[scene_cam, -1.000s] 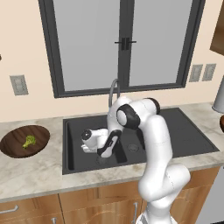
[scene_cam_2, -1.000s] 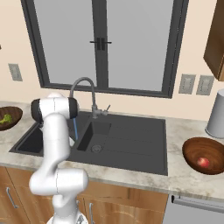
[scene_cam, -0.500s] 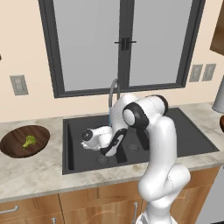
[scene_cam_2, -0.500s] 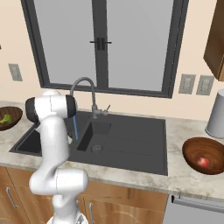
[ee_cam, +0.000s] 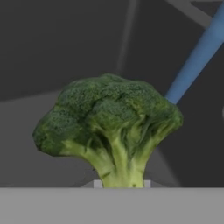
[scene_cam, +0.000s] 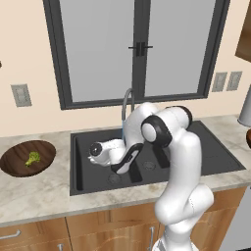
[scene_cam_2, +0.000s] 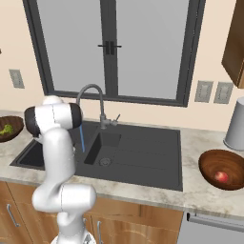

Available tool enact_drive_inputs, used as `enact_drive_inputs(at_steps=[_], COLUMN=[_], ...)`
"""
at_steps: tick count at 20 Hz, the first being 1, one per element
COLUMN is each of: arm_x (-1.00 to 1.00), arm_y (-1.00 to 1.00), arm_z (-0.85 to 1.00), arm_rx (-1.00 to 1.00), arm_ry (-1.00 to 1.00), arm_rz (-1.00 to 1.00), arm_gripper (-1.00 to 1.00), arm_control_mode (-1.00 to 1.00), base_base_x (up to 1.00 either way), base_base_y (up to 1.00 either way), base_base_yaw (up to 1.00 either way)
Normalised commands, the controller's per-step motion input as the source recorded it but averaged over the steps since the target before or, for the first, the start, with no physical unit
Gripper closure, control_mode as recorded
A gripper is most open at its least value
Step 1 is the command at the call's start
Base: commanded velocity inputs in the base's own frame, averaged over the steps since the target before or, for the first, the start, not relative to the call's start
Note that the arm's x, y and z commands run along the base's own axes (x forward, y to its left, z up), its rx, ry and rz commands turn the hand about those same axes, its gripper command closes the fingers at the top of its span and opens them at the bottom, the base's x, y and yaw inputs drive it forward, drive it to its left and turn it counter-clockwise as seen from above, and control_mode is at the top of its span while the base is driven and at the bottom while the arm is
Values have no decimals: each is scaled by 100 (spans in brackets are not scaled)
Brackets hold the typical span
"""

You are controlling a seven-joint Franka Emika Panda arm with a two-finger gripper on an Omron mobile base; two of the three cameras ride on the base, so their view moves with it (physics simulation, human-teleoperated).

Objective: Pick the broccolis from the sink and place them in one bowl. Place the peach in the other bowl. Then turn off the sink faucet.

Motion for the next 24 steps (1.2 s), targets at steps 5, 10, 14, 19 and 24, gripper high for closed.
enact_drive_inputs(at_steps=[5, 10, 14, 19, 24], arm_x=[0, -8, -28, -29, -22], arm_y=[15, 8, 0, 0, 0], arm_z=[38, 43, 27, 19, 55], arm_rx=[0, 0, 0, 0, 0], arm_ry=[4, 6, 0, 0, 0], arm_rz=[0, 0, 0, 0, 0], arm_gripper=[100, 100, 100, 100, 100], arm_control_mode=[-100, -100, -100, -100, -100], base_base_x=[0, 0, 0, 0, 0], base_base_y=[0, 0, 0, 0, 0], base_base_yaw=[0, 0, 0, 0, 0])
